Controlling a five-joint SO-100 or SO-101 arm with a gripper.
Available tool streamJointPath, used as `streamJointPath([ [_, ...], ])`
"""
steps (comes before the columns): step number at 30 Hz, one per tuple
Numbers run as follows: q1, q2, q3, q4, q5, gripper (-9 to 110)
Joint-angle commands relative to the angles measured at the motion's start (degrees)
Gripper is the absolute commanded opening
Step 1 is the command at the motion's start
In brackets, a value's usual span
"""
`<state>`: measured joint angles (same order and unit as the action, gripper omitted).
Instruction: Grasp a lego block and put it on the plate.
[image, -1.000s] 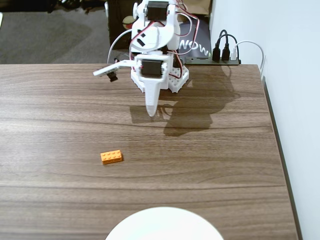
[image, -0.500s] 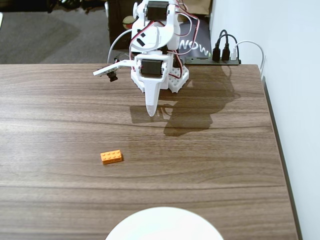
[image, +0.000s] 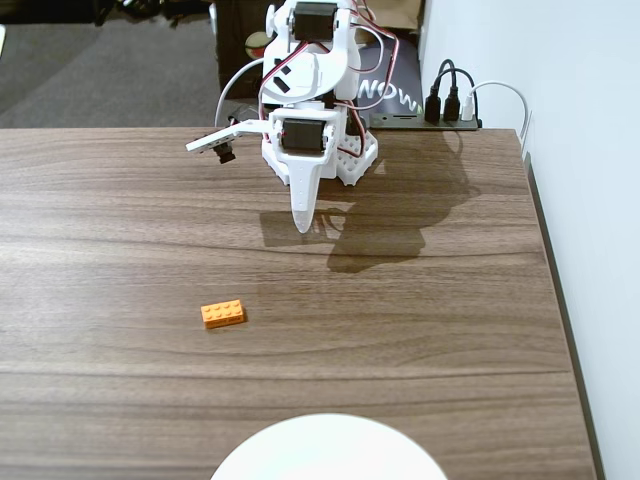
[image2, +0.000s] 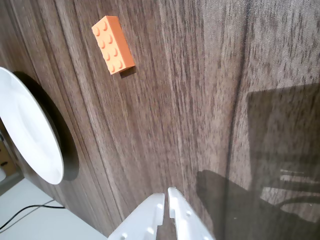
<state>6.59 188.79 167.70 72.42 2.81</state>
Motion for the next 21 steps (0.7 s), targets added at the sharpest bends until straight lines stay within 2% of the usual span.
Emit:
streamJointPath([
  [1,-0.35,-0.35,-0.26,-0.09,-0.09,1],
  [21,5.36,-0.35,-0.26,-0.18,0.26,1],
])
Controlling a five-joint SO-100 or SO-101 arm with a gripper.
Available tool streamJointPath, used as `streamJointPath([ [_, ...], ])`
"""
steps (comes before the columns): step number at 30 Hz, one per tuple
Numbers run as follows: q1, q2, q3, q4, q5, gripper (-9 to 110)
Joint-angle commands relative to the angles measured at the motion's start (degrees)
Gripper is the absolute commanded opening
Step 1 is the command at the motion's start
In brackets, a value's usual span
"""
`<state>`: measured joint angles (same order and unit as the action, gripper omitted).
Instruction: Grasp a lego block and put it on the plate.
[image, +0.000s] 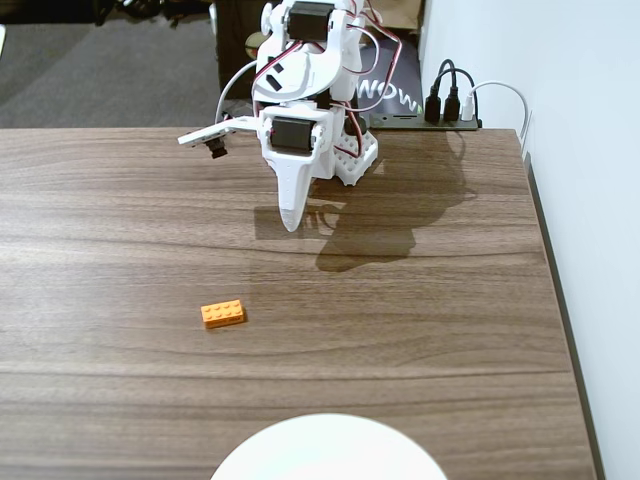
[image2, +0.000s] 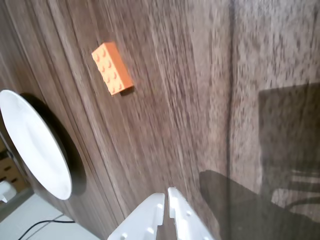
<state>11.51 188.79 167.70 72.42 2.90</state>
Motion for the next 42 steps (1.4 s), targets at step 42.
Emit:
streamJointPath([
  [42,12.57,-44.30,-23.47,-11.60,-32.17,1],
])
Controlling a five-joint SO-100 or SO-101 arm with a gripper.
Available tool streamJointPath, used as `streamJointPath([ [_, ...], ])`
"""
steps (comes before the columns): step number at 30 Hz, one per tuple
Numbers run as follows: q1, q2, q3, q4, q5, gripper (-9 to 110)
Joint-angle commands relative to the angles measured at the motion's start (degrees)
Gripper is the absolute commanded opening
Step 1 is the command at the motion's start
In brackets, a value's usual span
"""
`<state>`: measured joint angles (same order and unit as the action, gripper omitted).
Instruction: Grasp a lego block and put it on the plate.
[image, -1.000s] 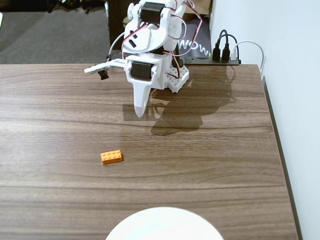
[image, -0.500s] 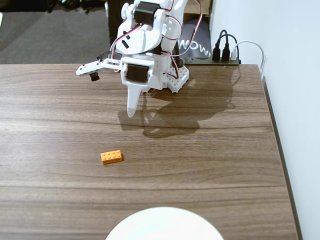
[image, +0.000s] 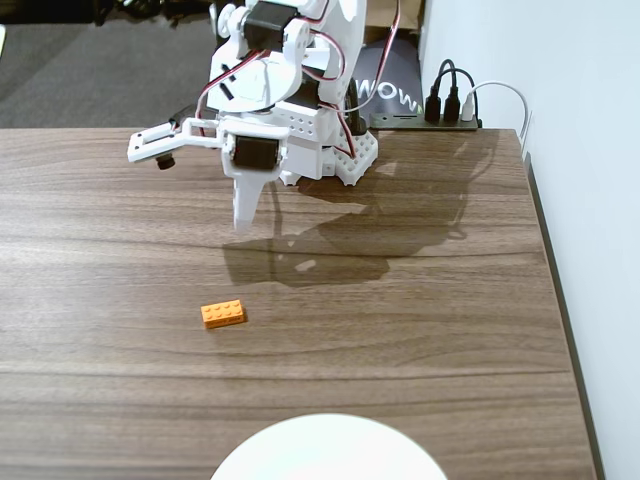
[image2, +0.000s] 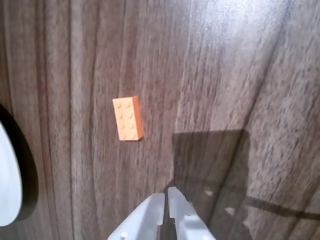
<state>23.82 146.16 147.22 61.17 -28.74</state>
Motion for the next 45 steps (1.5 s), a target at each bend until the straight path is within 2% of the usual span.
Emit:
streamJointPath([
  [1,0.44,-3.16,-3.60,-0.44,-0.62,1],
  [15,2.90,-22.32,-13.01,-4.31,-2.64,1],
  [45,1.14,-38.94,-13.54,-21.97,-5.71,1],
])
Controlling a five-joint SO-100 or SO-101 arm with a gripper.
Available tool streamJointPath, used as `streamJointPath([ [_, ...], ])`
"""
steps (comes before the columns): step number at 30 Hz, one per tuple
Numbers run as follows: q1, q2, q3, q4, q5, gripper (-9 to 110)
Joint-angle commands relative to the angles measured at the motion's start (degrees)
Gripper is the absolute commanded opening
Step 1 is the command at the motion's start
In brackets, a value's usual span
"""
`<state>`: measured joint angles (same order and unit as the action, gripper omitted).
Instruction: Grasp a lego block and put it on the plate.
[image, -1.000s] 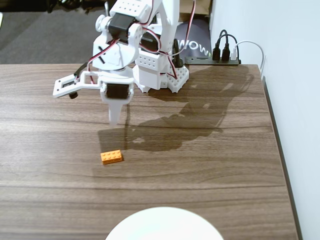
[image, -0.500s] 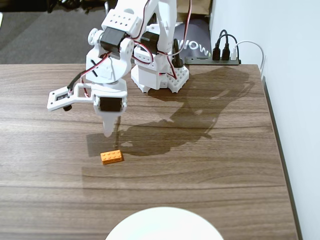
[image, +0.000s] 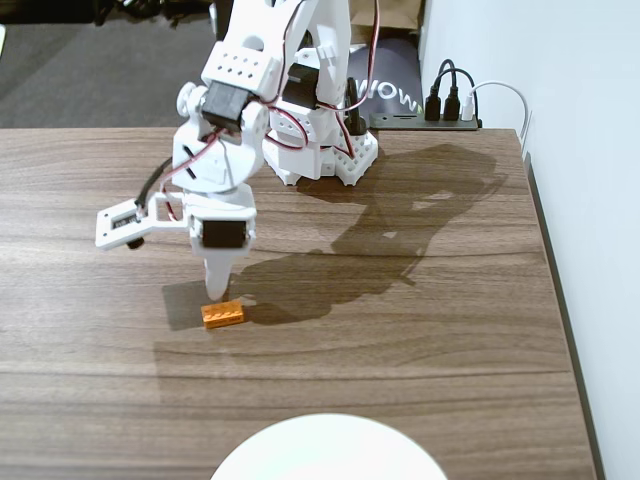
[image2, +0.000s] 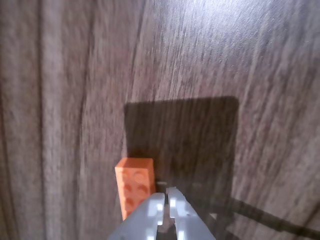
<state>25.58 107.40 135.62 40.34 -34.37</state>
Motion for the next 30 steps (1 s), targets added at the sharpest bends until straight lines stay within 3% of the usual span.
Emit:
streamJointPath([
  [1,-0.88,-0.26,-2.11,-1.32,-0.09,1],
  [16,-2.11,-1.67,-4.31,-1.67,-1.49,1],
  [30,-2.20,-2.55,-17.31,14.33,-8.96,1],
])
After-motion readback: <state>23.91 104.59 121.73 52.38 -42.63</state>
